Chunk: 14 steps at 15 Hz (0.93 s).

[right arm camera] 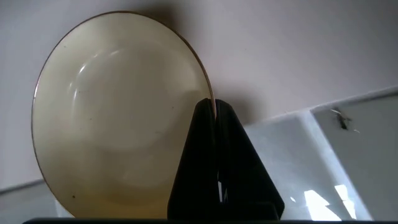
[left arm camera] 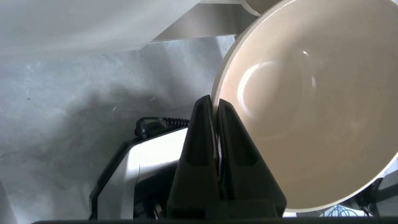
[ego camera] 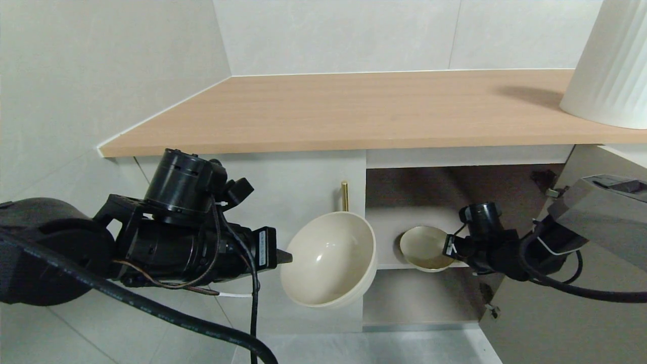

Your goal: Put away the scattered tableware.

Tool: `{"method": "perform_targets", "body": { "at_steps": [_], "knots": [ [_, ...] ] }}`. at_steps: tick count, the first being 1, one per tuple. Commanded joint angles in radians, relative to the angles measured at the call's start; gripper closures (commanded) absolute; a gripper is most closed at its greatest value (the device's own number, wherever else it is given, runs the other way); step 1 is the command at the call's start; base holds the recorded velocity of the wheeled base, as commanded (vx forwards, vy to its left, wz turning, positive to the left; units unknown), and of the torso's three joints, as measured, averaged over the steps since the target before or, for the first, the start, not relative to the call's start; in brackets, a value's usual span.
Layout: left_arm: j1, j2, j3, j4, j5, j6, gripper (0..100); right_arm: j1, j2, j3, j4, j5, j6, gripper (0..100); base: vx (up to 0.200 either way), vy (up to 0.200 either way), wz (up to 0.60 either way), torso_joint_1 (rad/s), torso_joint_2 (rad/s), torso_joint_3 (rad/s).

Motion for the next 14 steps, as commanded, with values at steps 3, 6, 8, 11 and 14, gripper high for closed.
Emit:
{"method": "perform_targets", "body": {
  "at_steps": [3, 6, 8, 11, 14],
  "knots": [
    [-0.001, 0.001, 0.0, 0.0, 0.0, 0.0, 100, -0.016, 0.057, -0.086, 0.034, -0.003, 0.005, 100, 0.0, 0.0, 0.0, 0.0, 0.0, 0.0],
    [0.0, 0.002, 0.0, 0.0, 0.0, 0.0, 100, -0.019, 0.097, -0.146, 0.045, -0.024, 0.006, 100, 0.0, 0.0, 0.0, 0.0, 0.0, 0.0],
    [-0.003, 0.007, 0.001, 0.0, 0.0, 0.006, 100, -0.019, 0.111, -0.178, 0.048, -0.03, 0.005, 100, 0.0, 0.0, 0.0, 0.0, 0.0, 0.0],
    [-0.004, 0.008, 0.014, 0.0, 0.002, 0.033, 100, -0.019, 0.132, -0.237, 0.091, -0.052, 0.006, 100, 0.0, 0.0, 0.0, 0.0, 0.0, 0.0],
    [-0.004, 0.01, 0.014, -0.001, 0.002, 0.033, 100, -0.019, 0.146, -0.258, 0.092, -0.064, 0.006, 100, 0.0, 0.0, 0.0, 0.0, 0.0, 0.0]
  ]
}}
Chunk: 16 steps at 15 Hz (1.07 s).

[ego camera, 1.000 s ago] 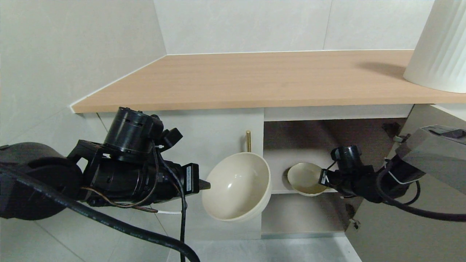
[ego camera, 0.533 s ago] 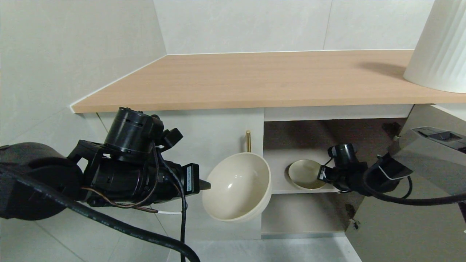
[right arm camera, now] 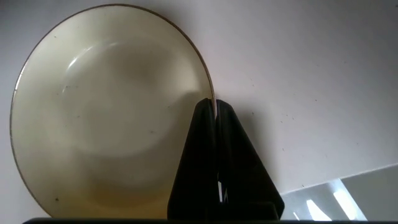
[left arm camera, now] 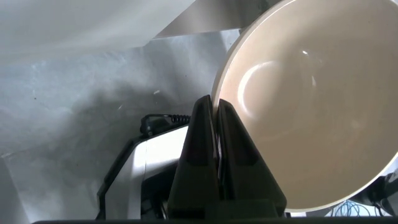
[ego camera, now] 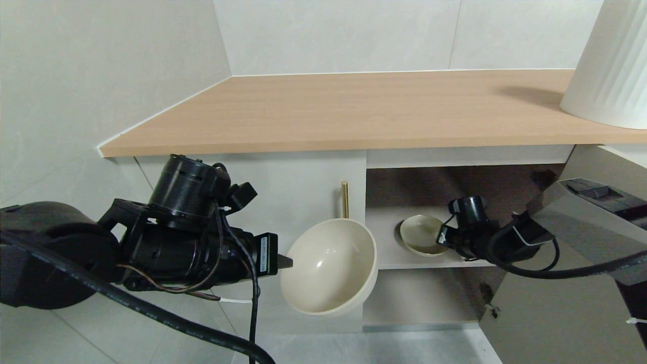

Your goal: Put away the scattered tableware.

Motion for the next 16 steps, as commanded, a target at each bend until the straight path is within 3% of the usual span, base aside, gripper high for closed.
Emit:
{"method": "perform_targets", "body": {
  "at_steps": [1, 5, 6, 10, 13, 16],
  "knots": [
    [-0.001, 0.004, 0.0, -0.001, 0.001, -0.001, 100, 0.0, 0.009, -0.012, 0.0, 0.0, 0.0, 100, 0.0, 0.0, 0.0, 0.0, 0.0, 0.0],
    [-0.001, 0.013, -0.001, -0.002, 0.022, -0.001, 100, 0.0, 0.008, -0.012, 0.001, -0.002, 0.0, 100, 0.0, 0.0, 0.0, 0.0, 0.0, 0.0],
    [-0.001, 0.01, -0.001, -0.002, 0.022, -0.001, 100, 0.0, 0.006, -0.012, 0.001, -0.002, 0.0, 0, 0.0, 0.0, 0.0, 0.0, 0.0, 0.0],
    [-0.001, 0.027, -0.004, -0.007, 0.048, -0.001, 100, 0.002, -0.035, 0.014, 0.001, -0.003, 0.006, 0, 0.0, 0.0, 0.0, 0.0, 0.0, 0.0],
    [-0.001, 0.054, -0.015, -0.007, 0.154, -0.001, 100, 0.019, -0.216, 0.147, 0.003, 0.029, -0.004, 0, 0.0, 0.0, 0.0, 0.0, 0.0, 0.0],
    [-0.028, 0.074, -0.015, -0.004, 0.185, -0.004, 100, 0.111, -0.403, 0.294, 0.043, 0.152, -0.084, 0, 0.0, 0.0, 0.0, 0.0, 0.0, 0.0]
  ]
}}
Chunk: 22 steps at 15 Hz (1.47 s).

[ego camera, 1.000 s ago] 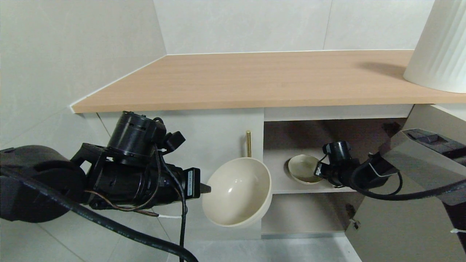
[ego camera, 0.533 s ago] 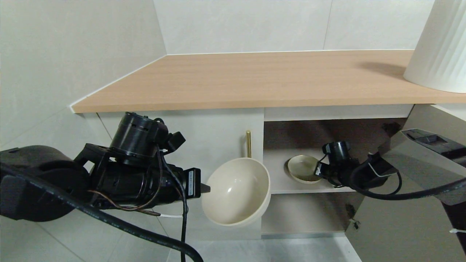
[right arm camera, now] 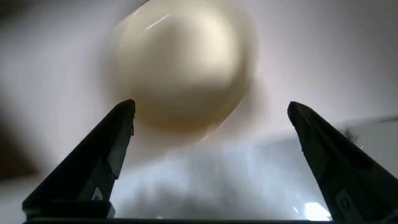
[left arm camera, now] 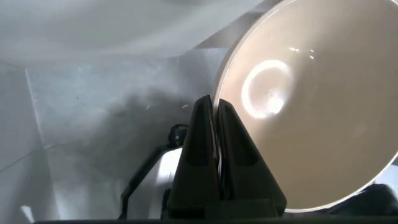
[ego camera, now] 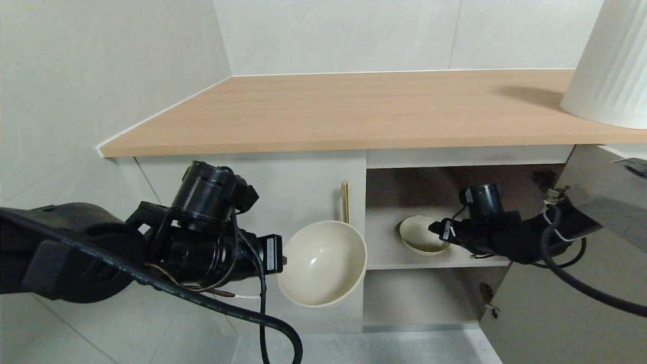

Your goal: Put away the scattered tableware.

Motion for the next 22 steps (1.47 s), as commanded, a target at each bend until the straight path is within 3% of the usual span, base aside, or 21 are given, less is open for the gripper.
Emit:
{"method": "perform_targets", "body": {
  "at_steps": [1, 3, 5, 9, 11, 13, 22],
  "knots": [
    [-0.012, 0.024, 0.001, 0.002, 0.029, 0.0, 100, 0.088, -0.22, 0.124, 0.1, 0.075, -0.078, 0, 0.0, 0.0, 0.0, 0.0, 0.0, 0.0],
    [-0.015, 0.053, 0.001, 0.001, 0.073, 0.0, 100, 0.133, -0.31, 0.135, 0.23, 0.115, -0.103, 0, 0.0, 0.0, 0.0, 0.0, 0.0, 0.0],
    [-0.051, 0.106, 0.001, 0.001, 0.124, -0.004, 100, 0.211, -0.416, 0.142, 0.353, 0.19, -0.103, 0, 0.0, 0.0, 0.0, 0.0, 0.0, 0.0],
    [-0.096, 0.153, -0.007, -0.002, 0.175, -0.008, 100, 0.314, -0.456, 0.179, 0.371, 0.198, -0.101, 0, 0.0, 0.0, 0.0, 0.0, 0.0, 0.0],
    [-0.131, 0.176, -0.039, -0.001, 0.179, -0.06, 100, 0.373, -0.45, 0.204, 0.366, 0.198, -0.098, 0, 0.0, 0.0, 0.0, 0.0, 0.0, 0.0],
    [-0.156, 0.196, -0.051, 0.002, 0.195, -0.077, 100, 0.415, -0.428, 0.208, 0.366, 0.195, -0.093, 0, 0.0, 0.0, 0.0, 0.0, 0.0, 0.0],
    [-0.209, 0.195, -0.042, 0.005, 0.208, -0.077, 100, 0.423, -0.338, 0.199, 0.348, 0.169, -0.092, 0, 0.0, 0.0, 0.0, 0.0, 0.0, 0.0]
  ]
}}
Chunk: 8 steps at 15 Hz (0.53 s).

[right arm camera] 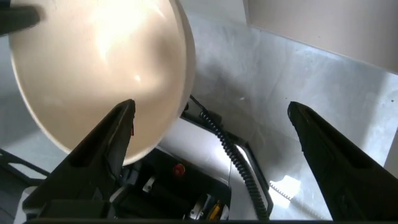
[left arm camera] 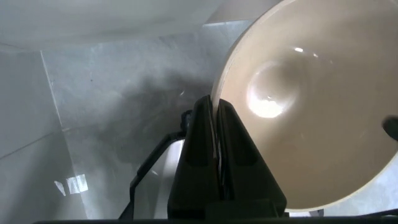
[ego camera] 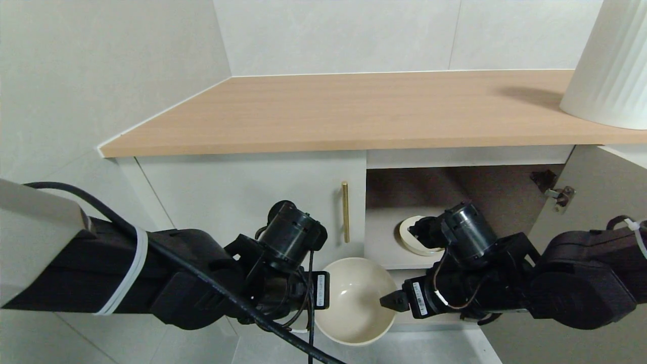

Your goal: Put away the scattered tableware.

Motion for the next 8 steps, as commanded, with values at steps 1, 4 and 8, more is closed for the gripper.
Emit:
{"method": "perform_targets", "body": {
  "at_steps": [1, 4, 8],
  "knots": [
    [-0.003, 0.002, 0.003, 0.0, 0.001, -0.001, 100, 0.001, 0.015, 0.0, -0.004, 0.0, 0.0, 0, 0.0, 0.0, 0.0, 0.0, 0.0, 0.0],
    [-0.008, 0.002, 0.003, 0.002, 0.001, -0.001, 100, 0.001, 0.024, -0.001, -0.006, 0.0, 0.002, 0, 0.0, 0.0, 0.0, 0.0, 0.0, 0.0],
    [-0.017, 0.005, 0.006, 0.002, 0.001, -0.001, 100, 0.001, 0.03, -0.001, -0.026, -0.008, 0.002, 100, 0.0, 0.0, 0.0, 0.0, 0.0, 0.0]
  ]
}}
